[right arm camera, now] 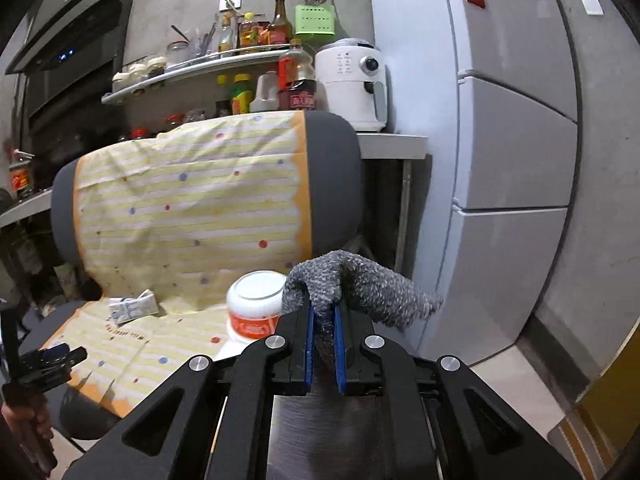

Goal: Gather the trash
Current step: 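Grasp the grey cloth with the right tool, then grasp the white sponge with the left tool while the right tool holds the grey cloth, then carry cloth and sponge to the bin and open both tools over it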

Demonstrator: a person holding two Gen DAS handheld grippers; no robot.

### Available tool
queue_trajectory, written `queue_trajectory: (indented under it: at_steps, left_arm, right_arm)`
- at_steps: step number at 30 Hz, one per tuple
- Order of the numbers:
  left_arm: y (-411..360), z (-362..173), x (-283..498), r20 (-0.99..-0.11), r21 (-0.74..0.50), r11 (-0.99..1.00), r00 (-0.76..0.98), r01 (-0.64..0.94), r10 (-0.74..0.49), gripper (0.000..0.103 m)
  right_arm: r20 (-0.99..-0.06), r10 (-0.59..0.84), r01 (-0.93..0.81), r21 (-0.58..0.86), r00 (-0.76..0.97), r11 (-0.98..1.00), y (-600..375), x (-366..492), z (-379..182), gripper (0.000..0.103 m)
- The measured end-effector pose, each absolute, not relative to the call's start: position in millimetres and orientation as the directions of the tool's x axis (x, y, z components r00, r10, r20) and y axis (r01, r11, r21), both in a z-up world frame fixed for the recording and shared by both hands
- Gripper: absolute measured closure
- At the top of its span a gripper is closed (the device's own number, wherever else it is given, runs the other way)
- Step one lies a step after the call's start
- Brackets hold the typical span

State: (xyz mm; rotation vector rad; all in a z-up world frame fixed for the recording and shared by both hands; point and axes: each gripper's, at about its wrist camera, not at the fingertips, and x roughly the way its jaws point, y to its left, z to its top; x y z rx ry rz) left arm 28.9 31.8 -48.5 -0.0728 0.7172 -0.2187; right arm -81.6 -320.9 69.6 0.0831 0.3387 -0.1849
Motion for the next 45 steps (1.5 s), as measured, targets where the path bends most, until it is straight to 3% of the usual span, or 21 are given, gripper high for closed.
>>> queue_trajectory:
  at_steps: [7, 11, 15, 17, 20, 24, 28, 31, 34, 45]
  left_arm:
    - [7, -43, 31, -0.647, -0.112, 0.971, 0.726, 0.212, -0.233, 0.04]
    - [-10, -44, 32, -0.654, -0.111, 0.963, 0.711, 0.247, -0.257, 0.039]
    - [-59, -47, 30, -0.664, -0.122, 0.919, 0.657, 0.375, -0.356, 0.029]
    - [-84, -51, 28, -0.671, -0.124, 0.897, 0.63, 0.424, -0.39, 0.018]
    - [-132, -64, 23, -0.686, -0.1, 0.863, 0.594, 0.495, -0.42, 0.014]
    - [-171, -78, 27, -0.71, -0.106, 0.85, 0.56, 0.515, -0.428, 0.013]
    - [-195, -93, 39, -0.757, -0.075, 0.878, 0.546, 0.472, -0.359, 0.013]
    - [-204, -101, 46, -0.783, -0.063, 0.883, 0.525, 0.465, -0.333, 0.016]
    - [-208, -106, 46, -0.798, -0.035, 0.883, 0.519, 0.467, -0.306, 0.036]
    - [-160, -49, -18, -0.653, -0.138, 0.86, 0.608, 0.491, -0.451, 0.038]
  right_arm:
    - [-0.494, -0.122, 0.156, 0.029, 0.861, 0.987, -312, -3, 17, 0.094]
    - [-0.613, -0.001, 0.116, 0.148, 0.79, 0.982, -314, 28, -26, 0.094]
    - [-0.672, 0.022, 0.154, 0.201, 0.741, 0.968, -324, 31, -58, 0.094]
    - [-0.659, 0.001, 0.187, 0.215, 0.752, 0.959, -335, 18, -62, 0.094]
    - [-0.611, -0.031, 0.224, 0.241, 0.791, 0.944, -353, -10, -53, 0.094]
    - [-0.566, -0.063, 0.239, 0.243, 0.822, 0.94, -369, -40, -35, 0.094]
    - [-0.538, -0.055, 0.232, 0.268, 0.841, 0.935, -375, -60, -24, 0.093]
    - [-0.529, -0.029, 0.216, 0.295, 0.848, 0.931, -377, -70, -23, 0.093]
    - [-0.526, -0.022, 0.21, 0.301, 0.85, 0.93, -376, -77, -23, 0.093]
    - [-0.453, 0.017, 0.152, 0.334, 0.891, 0.93, -369, -114, 1, 0.093]
